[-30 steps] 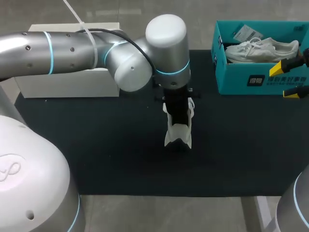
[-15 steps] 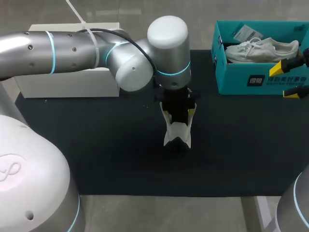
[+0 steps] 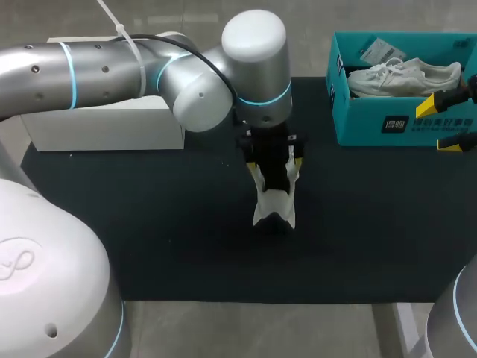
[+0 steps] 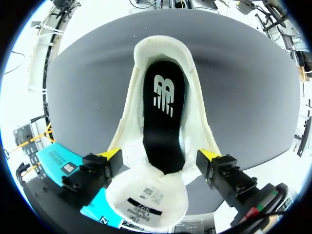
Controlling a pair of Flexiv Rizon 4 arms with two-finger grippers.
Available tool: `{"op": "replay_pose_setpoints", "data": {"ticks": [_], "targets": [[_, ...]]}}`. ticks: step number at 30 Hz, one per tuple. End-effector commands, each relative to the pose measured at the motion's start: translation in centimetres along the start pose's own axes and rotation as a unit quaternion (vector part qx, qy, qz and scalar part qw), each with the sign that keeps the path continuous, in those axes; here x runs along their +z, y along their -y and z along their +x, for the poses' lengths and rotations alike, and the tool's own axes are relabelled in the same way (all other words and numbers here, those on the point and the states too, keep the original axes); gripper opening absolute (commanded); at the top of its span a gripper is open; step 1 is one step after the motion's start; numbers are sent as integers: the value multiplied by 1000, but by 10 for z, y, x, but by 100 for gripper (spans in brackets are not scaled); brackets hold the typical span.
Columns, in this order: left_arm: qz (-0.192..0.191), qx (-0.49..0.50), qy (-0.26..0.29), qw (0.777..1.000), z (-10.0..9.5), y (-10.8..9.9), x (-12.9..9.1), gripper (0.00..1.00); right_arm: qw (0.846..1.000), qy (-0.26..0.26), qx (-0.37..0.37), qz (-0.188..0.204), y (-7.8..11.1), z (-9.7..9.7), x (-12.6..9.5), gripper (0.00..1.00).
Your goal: Take the shoe out of the shoebox, open the shoe tongue, remove and reinsert the insole, then place the shoe into the shoebox
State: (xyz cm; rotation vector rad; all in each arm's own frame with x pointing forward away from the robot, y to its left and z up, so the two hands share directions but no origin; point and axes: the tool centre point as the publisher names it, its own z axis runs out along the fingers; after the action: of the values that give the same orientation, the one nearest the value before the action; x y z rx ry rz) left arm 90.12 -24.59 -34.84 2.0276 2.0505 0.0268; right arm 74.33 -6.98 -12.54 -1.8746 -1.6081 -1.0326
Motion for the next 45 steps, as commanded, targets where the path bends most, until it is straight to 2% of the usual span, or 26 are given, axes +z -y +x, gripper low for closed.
{"op": "replay_pose_setpoints", "data": {"ticks": [1, 12, 22, 27, 28, 29, 30, 34, 37, 45], "targets": [[-3, 0, 4, 1000, 2, -2, -4, 100, 1000, 1, 0, -1, 1, 0, 1, 100], [-14, -11, 22, 1000, 2, -16, -25, 100, 1000, 1, 0, -1, 1, 0, 1, 100], [-56, -36, 42, 997, 3, -55, -58, 100, 1000, 1, 0, -1, 1, 0, 1, 100], [-82, -45, 38, 995, -10, -83, -54, 100, 1000, 1, 0, -1, 1, 0, 1, 100], [-89, -50, 37, 994, -14, -88, -51, 82, 1000, 1, 0, -1, 1, 0, 1, 100], [-95, -52, 34, 993, -18, -92, -47, 36, 1000, 1, 0, -1, 1, 0, 1, 100], [-94, -53, 36, 993, -22, -95, -44, 0, 1000, 1, 0, -1, 1, 0, 1, 100], [-86, -38, 53, 994, -34, -94, -31, 0, 1000, 1, 0, -1, 1, 0, 1, 100], [-84, -43, 57, 994, -35, -93, -23, 0, 1000, 1, 0, -1, 1, 0, 1, 100], [-51, -88, 27, 994, -5, -71, -18, 0, 1000, 1, 0, -1, 1, 0, 1, 100]]}}
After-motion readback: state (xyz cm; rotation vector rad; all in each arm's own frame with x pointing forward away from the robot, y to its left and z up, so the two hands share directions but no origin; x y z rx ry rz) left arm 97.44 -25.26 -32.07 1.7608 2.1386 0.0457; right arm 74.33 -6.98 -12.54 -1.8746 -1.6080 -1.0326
